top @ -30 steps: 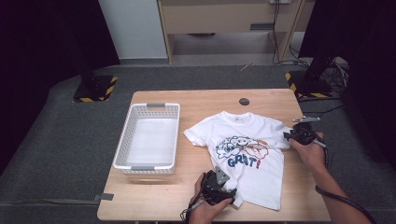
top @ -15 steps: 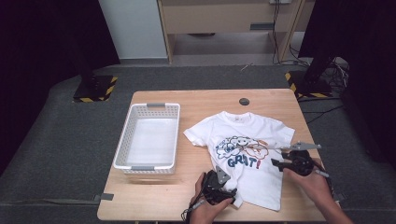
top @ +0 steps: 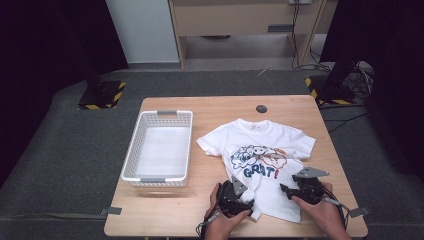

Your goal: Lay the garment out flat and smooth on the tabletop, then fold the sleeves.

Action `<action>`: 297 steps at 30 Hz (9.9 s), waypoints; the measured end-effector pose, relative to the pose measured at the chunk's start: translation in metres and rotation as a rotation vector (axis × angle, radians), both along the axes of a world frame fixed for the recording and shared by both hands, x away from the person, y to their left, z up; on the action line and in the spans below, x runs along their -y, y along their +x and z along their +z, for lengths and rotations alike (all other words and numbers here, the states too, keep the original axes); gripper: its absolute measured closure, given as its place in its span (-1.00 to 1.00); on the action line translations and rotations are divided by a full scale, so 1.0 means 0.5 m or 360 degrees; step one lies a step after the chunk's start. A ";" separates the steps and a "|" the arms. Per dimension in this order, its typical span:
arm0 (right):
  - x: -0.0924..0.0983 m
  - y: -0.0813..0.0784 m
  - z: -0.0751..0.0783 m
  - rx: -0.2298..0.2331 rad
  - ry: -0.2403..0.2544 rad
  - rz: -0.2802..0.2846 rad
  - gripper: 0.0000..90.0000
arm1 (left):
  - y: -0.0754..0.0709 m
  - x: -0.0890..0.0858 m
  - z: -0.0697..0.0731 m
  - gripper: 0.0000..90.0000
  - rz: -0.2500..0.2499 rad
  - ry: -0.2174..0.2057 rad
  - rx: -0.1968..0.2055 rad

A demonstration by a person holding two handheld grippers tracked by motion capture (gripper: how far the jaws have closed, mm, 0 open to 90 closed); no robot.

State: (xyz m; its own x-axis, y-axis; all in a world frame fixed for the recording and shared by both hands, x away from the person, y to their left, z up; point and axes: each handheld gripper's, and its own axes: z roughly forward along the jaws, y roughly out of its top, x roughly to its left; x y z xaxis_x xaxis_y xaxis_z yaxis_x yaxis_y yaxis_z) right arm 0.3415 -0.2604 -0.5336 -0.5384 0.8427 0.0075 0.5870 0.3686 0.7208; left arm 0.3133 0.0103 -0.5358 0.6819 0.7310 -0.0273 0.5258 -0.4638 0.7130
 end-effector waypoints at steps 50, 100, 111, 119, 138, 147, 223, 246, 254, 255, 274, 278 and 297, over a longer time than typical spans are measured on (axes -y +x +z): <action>-0.013 -0.153 0.022 -0.0030 -0.0055 0.0143 -0.12 | -0.079 0.061 0.022 -0.59 -0.0045 0.0045 0.0037; 0.073 -0.143 0.018 -0.0050 -0.0101 -0.0077 0.31 | -0.019 -0.060 0.078 0.76 0.0013 0.0068 0.0111; 0.120 -0.139 0.021 -0.0096 -0.0107 -0.0143 0.29 | 0.020 -0.111 0.034 0.36 0.0032 0.0196 -0.0049; 0.119 -0.139 0.022 -0.0090 -0.0121 -0.0140 0.24 | -0.002 -0.120 0.096 0.08 0.0032 0.0007 0.0020; 0.115 -0.140 0.032 -0.0025 -0.0072 -0.0218 0.11 | 0.037 -0.157 0.025 0.16 0.0157 -0.0018 -0.0145; 0.090 -0.140 0.019 -0.0069 -0.0102 -0.0118 0.35 | 0.011 -0.143 0.046 0.93 0.0020 0.0123 -0.0107; 0.181 0.086 0.026 -0.0052 0.0181 -0.0423 -0.87 | 0.032 -0.040 -0.008 -0.93 -0.0129 0.0030 0.0039; 0.218 0.240 0.035 -0.0045 0.0145 -0.0563 -0.43 | 0.015 -0.037 -0.008 -0.93 -0.0072 0.0039 0.0044; 0.218 0.279 0.046 -0.0014 0.0137 -0.0576 -0.16 | 0.011 -0.039 -0.007 -0.91 -0.0087 0.0032 0.0052; 0.217 0.285 0.046 -0.0016 0.0146 -0.0585 -0.12 | 0.009 -0.040 -0.006 -0.90 -0.0088 0.0023 0.0058; 0.199 0.319 0.003 -0.0011 0.0064 -0.0620 0.15 | -0.018 -0.099 -0.002 -0.90 0.0014 0.0084 0.0031; 0.196 0.314 -0.001 0.0030 0.0069 -0.0618 0.26 | -0.019 -0.102 -0.005 -0.90 0.0027 0.0057 0.0017; 0.180 0.311 0.004 0.0038 0.0094 -0.0576 0.85 | -0.020 -0.101 -0.008 -0.94 0.0031 0.0036 0.0027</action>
State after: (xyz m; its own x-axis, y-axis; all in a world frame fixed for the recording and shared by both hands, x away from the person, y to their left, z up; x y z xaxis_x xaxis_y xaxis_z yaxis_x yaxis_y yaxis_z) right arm 0.4972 -0.3502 -0.5317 -0.2058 0.9772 0.0531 0.6544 0.0971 0.7499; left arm 0.3035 0.0610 -0.5399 0.6676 0.7445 0.0009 0.5227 -0.4696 0.7115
